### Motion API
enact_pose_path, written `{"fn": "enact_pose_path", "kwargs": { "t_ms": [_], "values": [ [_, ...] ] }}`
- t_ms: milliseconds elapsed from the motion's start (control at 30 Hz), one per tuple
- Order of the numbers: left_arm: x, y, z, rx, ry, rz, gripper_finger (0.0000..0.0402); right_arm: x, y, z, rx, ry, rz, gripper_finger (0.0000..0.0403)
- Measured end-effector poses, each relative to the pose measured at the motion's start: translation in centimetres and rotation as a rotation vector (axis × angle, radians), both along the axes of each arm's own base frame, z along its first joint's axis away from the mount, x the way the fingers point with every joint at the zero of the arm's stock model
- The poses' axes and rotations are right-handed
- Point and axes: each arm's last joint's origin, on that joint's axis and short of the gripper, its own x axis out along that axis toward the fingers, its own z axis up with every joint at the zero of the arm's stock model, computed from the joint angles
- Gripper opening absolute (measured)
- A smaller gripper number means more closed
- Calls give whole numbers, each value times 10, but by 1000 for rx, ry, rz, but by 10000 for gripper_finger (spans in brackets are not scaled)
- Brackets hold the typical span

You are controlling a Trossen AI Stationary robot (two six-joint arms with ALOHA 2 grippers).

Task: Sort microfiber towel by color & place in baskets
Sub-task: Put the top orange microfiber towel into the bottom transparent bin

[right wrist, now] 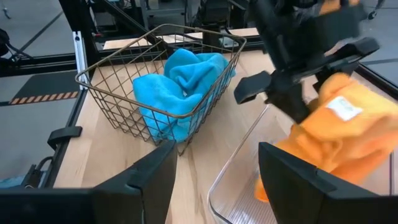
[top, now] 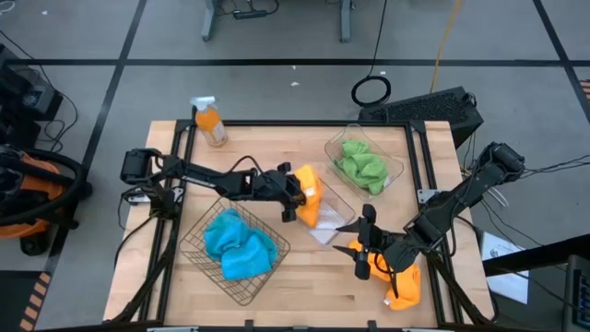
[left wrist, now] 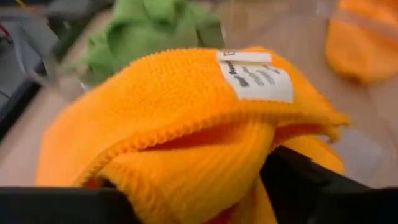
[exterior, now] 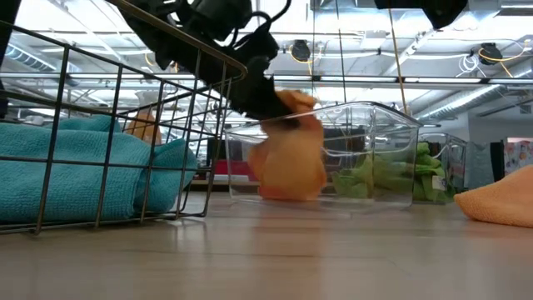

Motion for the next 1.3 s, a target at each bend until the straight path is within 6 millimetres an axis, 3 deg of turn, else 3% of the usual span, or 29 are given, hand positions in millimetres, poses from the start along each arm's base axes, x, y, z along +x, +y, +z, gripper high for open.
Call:
{"fn": "enact_pose_path", "kwargs": {
  "t_ms": [167, 300, 500, 767, 967, 1133, 1300],
  "values": [
    [-3, -4, -4, 0, 53, -12, 264, -1, 1, 0, -1, 1, 6, 215],
    [-1, -6, 1, 5, 75, -16, 282, -1, 1, 0, -1, 0, 4, 215],
    [-11, -10, 26, -1, 243, -27, 283, -1, 1, -1, 9, 5, -2, 215],
    [-29, -22, 56, 9, 335, -59, 283, -2, 1, -2, 10, 11, -6, 215],
    [-36, -20, 77, 139, 270, 43, 283, -2, 0, -3, 9, 19, -8, 215],
    [-30, -7, 75, 252, 270, 47, 269, -2, 0, -2, -3, 14, -19, 215],
    [-23, 13, 56, 213, 346, 23, 231, -2, 0, -2, -8, 11, -28, 215]
  ]
}}
